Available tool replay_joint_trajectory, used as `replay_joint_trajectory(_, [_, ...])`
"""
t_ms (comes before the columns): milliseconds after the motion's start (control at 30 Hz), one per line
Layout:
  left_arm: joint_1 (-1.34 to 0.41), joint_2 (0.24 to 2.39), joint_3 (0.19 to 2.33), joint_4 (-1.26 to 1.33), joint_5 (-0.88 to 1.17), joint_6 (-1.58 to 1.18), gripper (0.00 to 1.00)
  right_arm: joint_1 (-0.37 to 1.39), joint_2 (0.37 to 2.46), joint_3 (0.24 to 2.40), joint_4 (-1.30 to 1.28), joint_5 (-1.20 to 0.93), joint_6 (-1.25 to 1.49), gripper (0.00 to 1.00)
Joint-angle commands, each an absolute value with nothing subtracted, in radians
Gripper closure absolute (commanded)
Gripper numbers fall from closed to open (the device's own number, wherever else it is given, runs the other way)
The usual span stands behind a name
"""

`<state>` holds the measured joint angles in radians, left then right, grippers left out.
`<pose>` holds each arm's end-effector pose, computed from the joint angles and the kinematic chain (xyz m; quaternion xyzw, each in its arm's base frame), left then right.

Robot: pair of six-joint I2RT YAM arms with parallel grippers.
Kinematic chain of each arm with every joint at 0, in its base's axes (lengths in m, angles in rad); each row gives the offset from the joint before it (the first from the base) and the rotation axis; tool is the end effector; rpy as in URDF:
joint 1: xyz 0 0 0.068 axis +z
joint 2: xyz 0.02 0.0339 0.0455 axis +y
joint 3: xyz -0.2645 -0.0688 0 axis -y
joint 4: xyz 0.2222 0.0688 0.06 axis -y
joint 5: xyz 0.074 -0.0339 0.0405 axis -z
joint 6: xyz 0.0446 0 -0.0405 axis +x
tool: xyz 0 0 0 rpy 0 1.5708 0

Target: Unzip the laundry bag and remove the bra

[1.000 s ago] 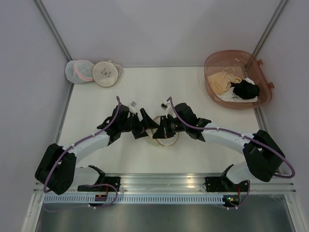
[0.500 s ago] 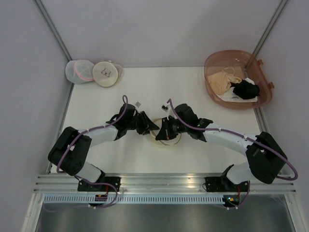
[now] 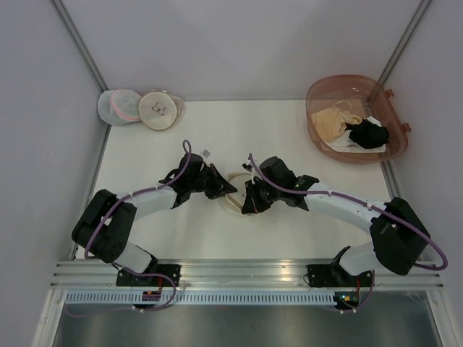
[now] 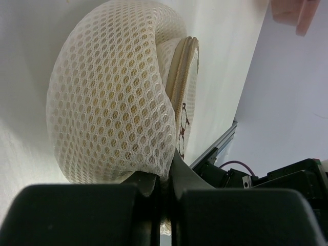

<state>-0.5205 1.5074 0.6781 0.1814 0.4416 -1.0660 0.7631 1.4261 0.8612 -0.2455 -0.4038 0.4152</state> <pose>0.2410 -0.1601 0.1851 -0.1414 0.8676 -0.4472 0.1650 0.1909 0.2068 0.2236 -0.2307 0.8831 0.3568 0.1988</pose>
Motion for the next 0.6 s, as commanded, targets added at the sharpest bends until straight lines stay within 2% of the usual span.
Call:
replay_joint_trajectory(0, [-0.499, 1.517, 0.719, 0.192, 0.393, -1.043, 0.98, 0.764, 1.417, 0.876, -0.350, -0.370, 0.360, 0.99])
replay_joint_trajectory(233, [-0.474, 1.534, 0.721, 0.196, 0.376, -1.052, 0.98, 0.765, 1.427, 0.874, -0.445, -0.276, 0.334, 1.00])
replay_joint_trajectory(500, [-0.472, 1.537, 0.713, 0.216, 0.413, -1.061, 0.98, 0.764, 1.451, 0.905, -0.506, -0.033, 0.337, 0.99])
replay_joint_trajectory(533, [-0.472, 1.534, 0.706, 0.219, 0.416, -1.062, 0.96, 0.765, 1.456, 0.908, -0.509, -0.012, 0.336, 1.00])
replay_joint_trajectory(567, [-0.472, 1.526, 0.703, 0.222, 0.423, -1.065, 0.88, 0.765, 1.456, 0.913, -0.515, 0.004, 0.336, 1.00])
